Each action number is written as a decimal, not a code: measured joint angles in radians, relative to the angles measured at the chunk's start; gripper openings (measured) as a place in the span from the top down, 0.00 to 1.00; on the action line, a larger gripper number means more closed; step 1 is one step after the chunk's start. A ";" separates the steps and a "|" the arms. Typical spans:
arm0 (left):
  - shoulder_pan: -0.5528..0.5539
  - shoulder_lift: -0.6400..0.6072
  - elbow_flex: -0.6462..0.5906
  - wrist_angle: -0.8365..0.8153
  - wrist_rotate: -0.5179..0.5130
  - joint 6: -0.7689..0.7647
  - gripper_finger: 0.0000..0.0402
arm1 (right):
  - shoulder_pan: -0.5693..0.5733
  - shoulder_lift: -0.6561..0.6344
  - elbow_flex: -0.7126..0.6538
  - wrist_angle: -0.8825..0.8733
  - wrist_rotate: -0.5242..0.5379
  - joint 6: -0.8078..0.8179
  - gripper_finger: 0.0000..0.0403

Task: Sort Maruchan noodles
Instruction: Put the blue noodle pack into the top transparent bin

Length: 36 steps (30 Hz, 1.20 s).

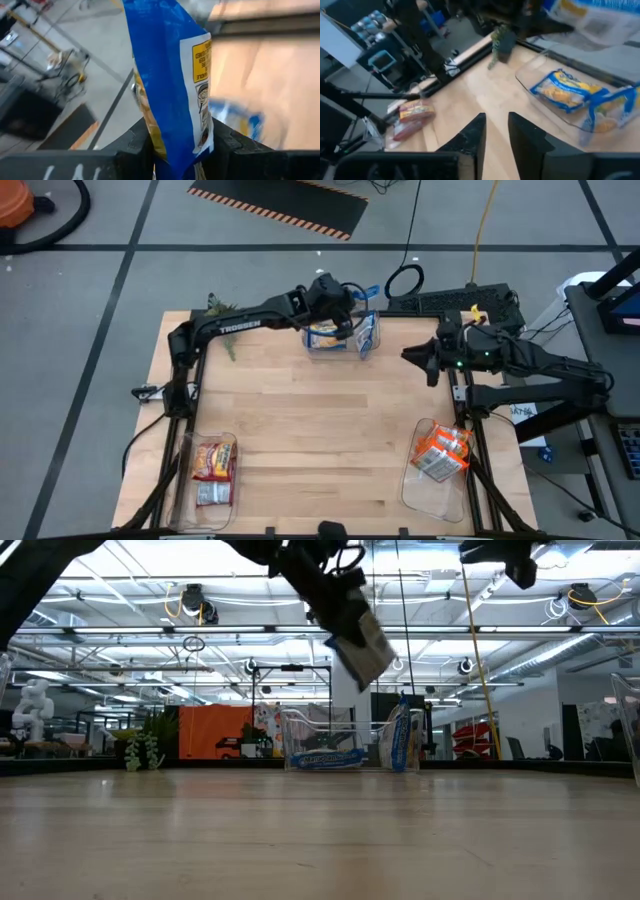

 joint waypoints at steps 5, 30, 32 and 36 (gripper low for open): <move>0.010 0.003 -0.003 -0.166 -0.106 0.088 0.70 | 0.000 0.013 -0.044 0.116 -0.002 -0.003 0.88; 0.039 0.117 -0.005 -0.363 -0.139 0.192 0.65 | 0.002 0.068 -0.094 0.287 -0.001 0.220 1.00; 0.039 0.120 -0.005 -0.372 -0.146 0.181 0.58 | 0.002 0.068 -0.094 0.287 -0.001 0.217 1.00; 0.039 0.120 -0.005 -0.352 -0.114 0.110 0.46 | 0.002 0.068 -0.094 0.287 0.000 0.212 1.00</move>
